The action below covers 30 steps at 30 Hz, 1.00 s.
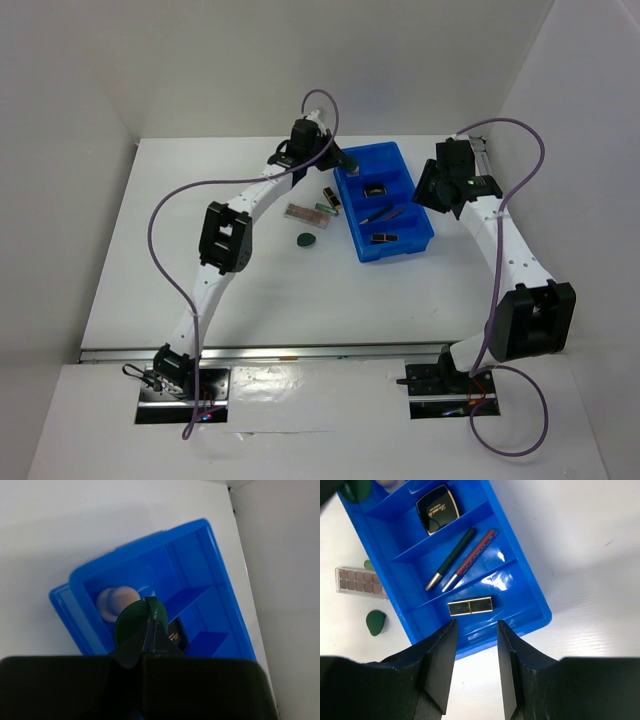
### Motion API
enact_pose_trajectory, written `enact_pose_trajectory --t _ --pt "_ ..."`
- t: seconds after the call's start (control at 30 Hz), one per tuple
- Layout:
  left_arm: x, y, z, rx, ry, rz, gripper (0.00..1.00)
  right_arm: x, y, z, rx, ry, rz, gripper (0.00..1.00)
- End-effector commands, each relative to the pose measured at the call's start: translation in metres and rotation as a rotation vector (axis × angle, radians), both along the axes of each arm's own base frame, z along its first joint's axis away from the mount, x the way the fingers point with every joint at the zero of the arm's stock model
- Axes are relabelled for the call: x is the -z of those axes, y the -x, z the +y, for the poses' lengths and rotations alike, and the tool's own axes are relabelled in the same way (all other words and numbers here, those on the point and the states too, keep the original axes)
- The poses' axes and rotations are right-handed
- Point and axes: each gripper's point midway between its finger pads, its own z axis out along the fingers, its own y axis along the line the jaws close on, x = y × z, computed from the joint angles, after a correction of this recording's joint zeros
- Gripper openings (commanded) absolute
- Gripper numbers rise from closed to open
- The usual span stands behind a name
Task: Organize the makeup
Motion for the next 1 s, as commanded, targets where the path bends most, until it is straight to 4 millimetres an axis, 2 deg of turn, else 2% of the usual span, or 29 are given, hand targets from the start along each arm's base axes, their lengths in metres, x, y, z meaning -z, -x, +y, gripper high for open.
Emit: enact_pose_trajectory --t 0.0,0.03,0.17,0.2,0.27,0.3,0.37,0.4,0.47,0.5,0.6,0.63,0.67,0.73,0.77,0.83,0.87,0.9,0.93,0.97 --pt "-0.05 -0.003 -0.017 0.036 0.126 -0.096 0.0 -0.002 0.003 -0.012 0.022 0.034 -0.01 0.45" --pt "-0.043 0.001 -0.024 0.054 0.124 -0.084 0.0 -0.005 0.004 -0.016 0.032 0.033 -0.02 0.45" --pt "-0.036 0.0 -0.024 0.053 0.121 -0.076 0.0 -0.002 0.005 -0.02 0.041 0.034 -0.011 0.45" --pt "-0.036 0.0 -0.024 0.053 0.121 -0.076 0.07 0.001 0.004 -0.018 0.035 0.028 -0.001 0.45" --pt "-0.036 0.0 -0.024 0.053 0.121 -0.076 0.3 0.001 0.004 -0.018 0.035 0.028 -0.001 0.45" --pt "-0.036 0.001 -0.025 0.062 0.123 -0.074 0.36 0.001 0.004 -0.018 0.035 0.028 -0.001 0.45" --pt "-0.043 0.002 -0.024 0.065 0.121 -0.09 0.43 0.001 0.004 -0.018 0.035 0.028 -0.001 0.45" --pt "-0.05 0.002 -0.024 0.068 0.118 -0.105 0.5 0.001 0.004 -0.018 0.035 0.028 -0.001 0.45" --pt "-0.05 0.002 -0.024 0.068 0.118 -0.105 0.57 -0.001 0.007 -0.017 0.028 0.021 -0.003 0.45" --pt "-0.058 0.003 -0.023 0.071 0.115 -0.123 0.63 -0.002 0.007 -0.017 0.028 0.021 -0.003 0.45" --pt "-0.079 0.01 -0.02 0.087 0.102 -0.15 0.66 -0.008 0.009 -0.017 0.029 0.02 -0.022 0.45" --pt "-0.073 0.015 -0.017 0.095 0.071 -0.143 0.66 -0.01 0.012 -0.017 0.029 0.02 -0.02 0.45" --pt "-0.103 0.024 -0.012 0.1 0.066 -0.183 0.64 -0.01 0.012 -0.017 0.029 0.02 -0.02 0.45" --pt "-0.106 0.039 0.002 0.085 -0.001 -0.153 0.58 -0.016 0.014 -0.017 0.029 0.018 -0.038 0.45" --pt "-0.112 0.053 0.018 0.055 -0.063 -0.151 0.53 -0.012 0.015 -0.017 0.035 0.012 -0.03 0.45" --pt "-0.095 0.071 0.045 -0.004 -0.175 -0.091 0.48 -0.016 0.016 -0.017 0.035 0.011 -0.04 0.45" --pt "-0.058 0.091 0.056 -0.018 -0.239 0.001 0.48 -0.018 0.017 -0.016 0.029 0.003 -0.052 0.45" --pt "-0.075 0.108 0.065 -0.046 -0.255 -0.007 0.51 -0.016 0.017 -0.013 0.025 -0.015 -0.051 0.45" --pt "-0.063 0.119 0.078 -0.065 -0.301 0.027 0.54 -0.016 0.017 -0.013 0.025 -0.015 -0.051 0.45" --pt "-0.031 0.136 0.09 -0.082 -0.372 0.079 0.6 -0.012 0.018 -0.011 0.017 -0.021 -0.041 0.45"
